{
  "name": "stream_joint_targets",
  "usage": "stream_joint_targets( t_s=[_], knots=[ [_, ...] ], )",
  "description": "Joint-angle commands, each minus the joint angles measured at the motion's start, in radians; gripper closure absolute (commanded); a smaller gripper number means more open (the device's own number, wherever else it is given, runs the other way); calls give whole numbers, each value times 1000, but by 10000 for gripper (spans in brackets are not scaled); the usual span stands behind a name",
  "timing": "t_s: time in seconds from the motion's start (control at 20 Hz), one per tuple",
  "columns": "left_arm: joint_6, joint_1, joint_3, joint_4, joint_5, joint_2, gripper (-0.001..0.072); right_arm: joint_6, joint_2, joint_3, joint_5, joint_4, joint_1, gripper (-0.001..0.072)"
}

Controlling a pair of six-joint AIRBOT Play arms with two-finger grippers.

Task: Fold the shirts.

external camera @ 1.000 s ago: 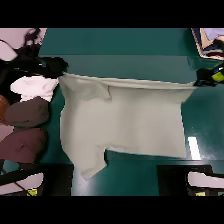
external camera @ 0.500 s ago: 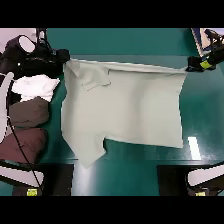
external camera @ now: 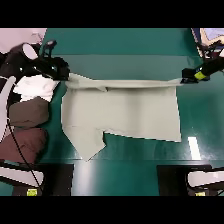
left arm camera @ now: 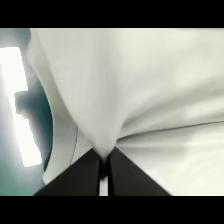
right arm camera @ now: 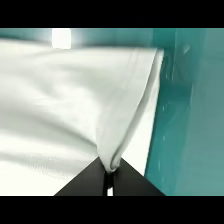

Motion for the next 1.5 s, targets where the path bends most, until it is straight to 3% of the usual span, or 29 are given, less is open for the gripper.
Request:
stream_joint_targets(
  t_s=[0.0, 0.05, 0.1, 0.3, 0.5, 0.75, 1.0, 1.3, 1.4, 1.45],
  knots=[
    [-26, 1, -105, -10, 47, 2, 382, 10, 63, -173, -116, 75, 4, 651],
    [-29, 1, -106, -11, 43, 2, 170, 10, 68, -192, -133, 129, -9, 419],
    [-32, 1, -105, -12, 31, 10, 166, 10, 73, -203, -137, 183, -22, 332],
    [-30, 30, -160, 44, -89, 140, 166, -44, 159, -224, -16, 245, -77, 331],
    [-57, 53, -533, 42, -105, 428, 166, -75, 380, -418, 13, 301, -150, 331],
    [-84, 53, -957, -146, -72, 716, 166, -92, 542, -576, -8, 375, -200, 332],
    [-82, 0, -1104, -235, 18, 748, 167, -93, 592, -600, -23, 393, -172, 332],
    [-111, -72, -1110, -317, 174, 748, 174, -93, 600, -600, -35, 393, -129, 331],
    [-109, -72, -1099, -312, 174, 748, 552, -93, 600, -600, -10, 389, -151, 331],
    [-106, -72, -1091, -310, 166, 748, 678, -93, 600, -600, 14, 377, -174, 331]
  ],
)
